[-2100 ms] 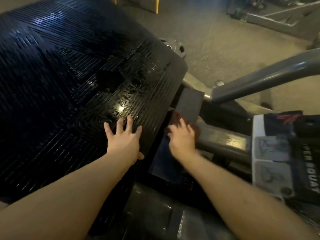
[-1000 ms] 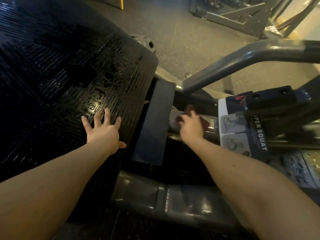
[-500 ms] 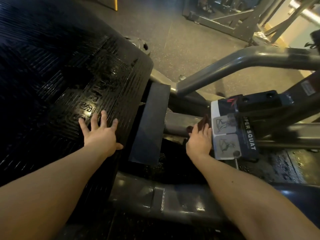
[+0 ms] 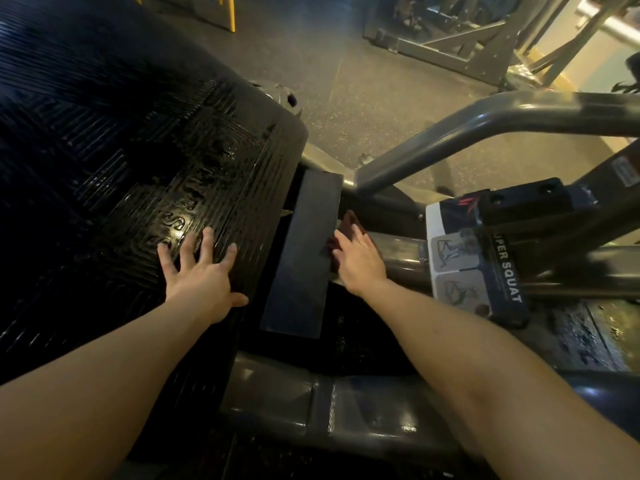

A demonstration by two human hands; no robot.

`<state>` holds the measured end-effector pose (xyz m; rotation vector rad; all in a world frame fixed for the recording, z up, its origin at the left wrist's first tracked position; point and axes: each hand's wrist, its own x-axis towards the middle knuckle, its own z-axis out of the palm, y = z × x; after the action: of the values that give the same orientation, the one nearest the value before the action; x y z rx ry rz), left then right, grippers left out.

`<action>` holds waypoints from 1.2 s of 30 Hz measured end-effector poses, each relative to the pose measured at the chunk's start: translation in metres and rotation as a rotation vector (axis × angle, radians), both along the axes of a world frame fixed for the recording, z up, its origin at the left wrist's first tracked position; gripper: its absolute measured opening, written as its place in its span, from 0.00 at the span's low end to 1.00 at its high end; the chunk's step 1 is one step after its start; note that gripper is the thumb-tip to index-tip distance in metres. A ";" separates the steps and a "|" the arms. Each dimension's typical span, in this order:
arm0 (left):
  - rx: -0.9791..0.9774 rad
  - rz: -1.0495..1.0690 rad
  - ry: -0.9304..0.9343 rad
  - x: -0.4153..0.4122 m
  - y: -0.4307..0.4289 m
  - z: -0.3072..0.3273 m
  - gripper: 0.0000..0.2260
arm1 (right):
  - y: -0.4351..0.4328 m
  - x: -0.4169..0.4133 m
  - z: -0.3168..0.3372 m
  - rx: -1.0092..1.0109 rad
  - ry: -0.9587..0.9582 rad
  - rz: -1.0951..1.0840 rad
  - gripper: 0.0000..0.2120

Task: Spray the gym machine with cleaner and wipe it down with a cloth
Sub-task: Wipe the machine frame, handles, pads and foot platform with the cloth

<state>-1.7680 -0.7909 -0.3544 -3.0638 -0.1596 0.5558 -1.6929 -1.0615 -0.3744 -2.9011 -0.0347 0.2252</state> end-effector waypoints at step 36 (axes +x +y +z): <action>0.037 0.018 -0.230 -0.196 0.108 0.043 0.36 | 0.190 -0.151 0.004 0.532 0.155 0.235 0.21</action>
<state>-1.9641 -0.6831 -0.3112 -3.0843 -0.1985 0.1964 -1.8442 -0.8713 -0.3703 -2.3392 -0.3532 0.4104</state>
